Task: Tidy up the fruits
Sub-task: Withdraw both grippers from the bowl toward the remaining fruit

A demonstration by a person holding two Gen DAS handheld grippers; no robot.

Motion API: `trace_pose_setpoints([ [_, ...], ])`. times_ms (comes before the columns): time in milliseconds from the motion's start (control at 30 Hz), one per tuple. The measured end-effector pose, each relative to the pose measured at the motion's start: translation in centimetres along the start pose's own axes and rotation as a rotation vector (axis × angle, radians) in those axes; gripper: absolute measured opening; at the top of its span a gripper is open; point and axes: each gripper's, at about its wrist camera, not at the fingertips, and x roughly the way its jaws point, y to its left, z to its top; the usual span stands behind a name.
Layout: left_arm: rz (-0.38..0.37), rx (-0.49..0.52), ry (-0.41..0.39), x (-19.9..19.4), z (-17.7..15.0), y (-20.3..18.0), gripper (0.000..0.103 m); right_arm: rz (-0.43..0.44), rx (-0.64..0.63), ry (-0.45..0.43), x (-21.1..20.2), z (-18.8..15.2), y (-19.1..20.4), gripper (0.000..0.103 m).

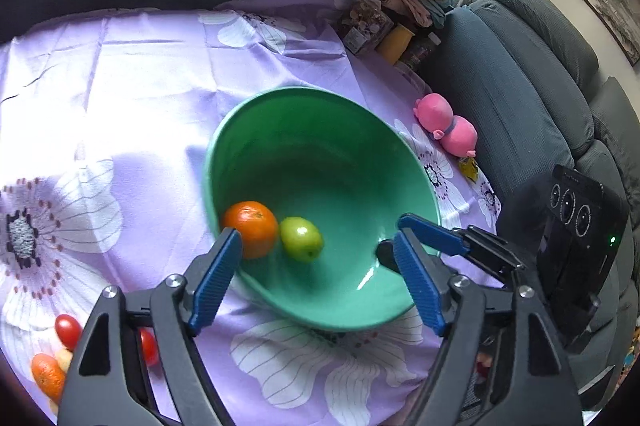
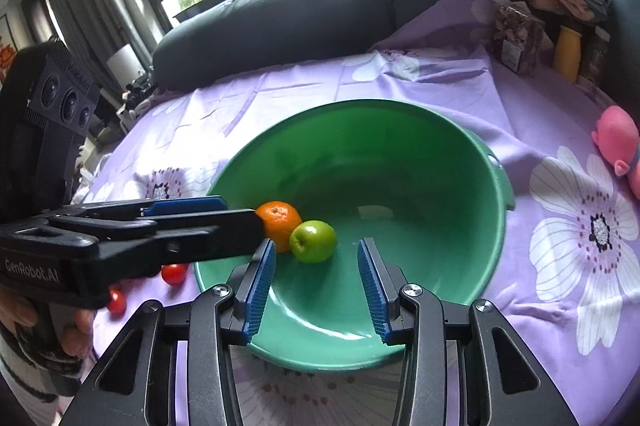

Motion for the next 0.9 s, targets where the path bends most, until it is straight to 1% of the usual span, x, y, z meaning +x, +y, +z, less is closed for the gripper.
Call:
trace_pose_setpoints([
  [100, 0.070, -0.020, -0.051, -2.8, -1.1, 2.0, 0.081, 0.001, 0.024, -0.037, -1.8, -0.4, -0.5, 0.044],
  [200, 0.148, -0.062, -0.101, -6.1, -2.6, 4.4, 0.081, 0.015, 0.017, -0.060, -3.1, -0.9, -0.1, 0.044],
  [367, 0.244, -0.163, -0.179, -11.6, -6.0, 8.5, 0.081, 0.065, -0.024, -0.064, -3.9, -1.7, 2.0, 0.044],
  [500, 0.305, -0.229, -0.211, -14.8, -8.8, 11.0, 0.080, 0.107, -0.070, -0.050, -3.7, -2.3, 4.2, 0.044],
  [600, 0.335, -0.258, -0.216, -16.1, -10.7, 12.0, 0.080, 0.125, -0.102, -0.030, -3.2, -2.7, 5.8, 0.044],
  [700, 0.331, -0.270, -0.206, -16.2, -12.2, 12.7, 0.079, 0.142, -0.133, -0.007, -2.7, -3.4, 7.5, 0.044],
  [833, 0.374, -0.214, -0.163, -15.3, -13.6, 12.8, 0.079, 0.165, -0.187, 0.040, -1.6, -4.5, 9.9, 0.044],
  [900, 0.373, -0.207, -0.149, -15.0, -14.1, 13.1, 0.077, 0.174, -0.225, 0.064, -1.0, -5.2, 11.3, 0.044],
])
